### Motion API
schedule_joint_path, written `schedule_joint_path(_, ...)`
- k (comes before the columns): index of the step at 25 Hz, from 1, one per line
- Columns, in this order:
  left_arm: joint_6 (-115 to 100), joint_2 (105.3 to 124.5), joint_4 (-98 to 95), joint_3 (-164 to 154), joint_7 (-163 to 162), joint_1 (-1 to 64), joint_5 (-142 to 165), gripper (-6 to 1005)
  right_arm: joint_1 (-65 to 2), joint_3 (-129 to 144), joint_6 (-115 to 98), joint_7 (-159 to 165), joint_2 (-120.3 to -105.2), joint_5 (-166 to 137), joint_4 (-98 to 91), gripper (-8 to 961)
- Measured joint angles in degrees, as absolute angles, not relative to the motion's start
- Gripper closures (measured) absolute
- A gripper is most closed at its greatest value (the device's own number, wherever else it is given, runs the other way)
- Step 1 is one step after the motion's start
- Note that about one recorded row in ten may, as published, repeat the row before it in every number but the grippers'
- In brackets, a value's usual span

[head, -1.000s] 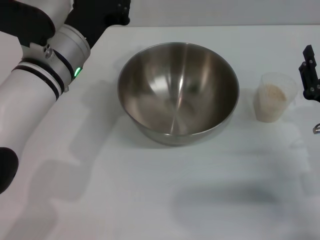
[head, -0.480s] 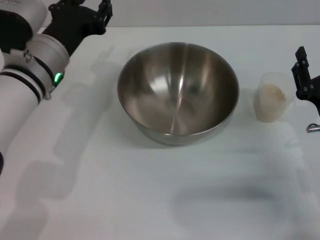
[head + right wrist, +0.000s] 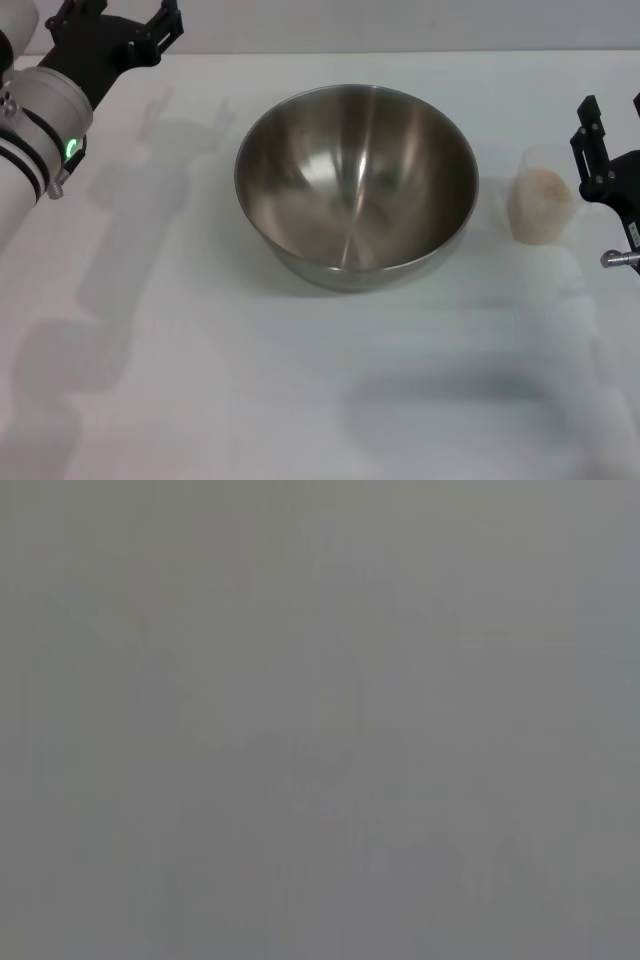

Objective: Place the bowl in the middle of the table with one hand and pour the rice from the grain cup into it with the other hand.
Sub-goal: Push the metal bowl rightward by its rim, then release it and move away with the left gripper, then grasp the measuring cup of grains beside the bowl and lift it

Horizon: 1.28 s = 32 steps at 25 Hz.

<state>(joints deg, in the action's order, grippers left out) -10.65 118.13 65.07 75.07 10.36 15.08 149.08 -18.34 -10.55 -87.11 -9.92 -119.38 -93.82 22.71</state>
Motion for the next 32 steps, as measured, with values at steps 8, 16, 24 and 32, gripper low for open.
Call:
schedule_joint_path(8,-22.79,118.3,58.78,75.03,10.07,15.25,150.06,180,-16.15,-10.61,-87.1,-10.27,-119.57,-93.6,25.23,418)
schedule_joint_path(16,-40.11,118.64,47.78,72.61,9.28,16.69,149.81,180,-13.46,-11.34,-87.1,-10.26,-119.49,-93.51,27.61,419)
schedule_joint_path(24,-53.68,118.77,30.38,73.18,3.98,21.59,149.52,180,-12.52,-11.34,-87.57,-10.36,-119.36,-93.51,28.42,419)
schedule_joint_path(32,-58.08,118.64,26.94,73.9,-3.24,21.6,148.73,180,-12.17,-11.31,-87.0,-10.22,-119.53,-93.51,29.08,420)
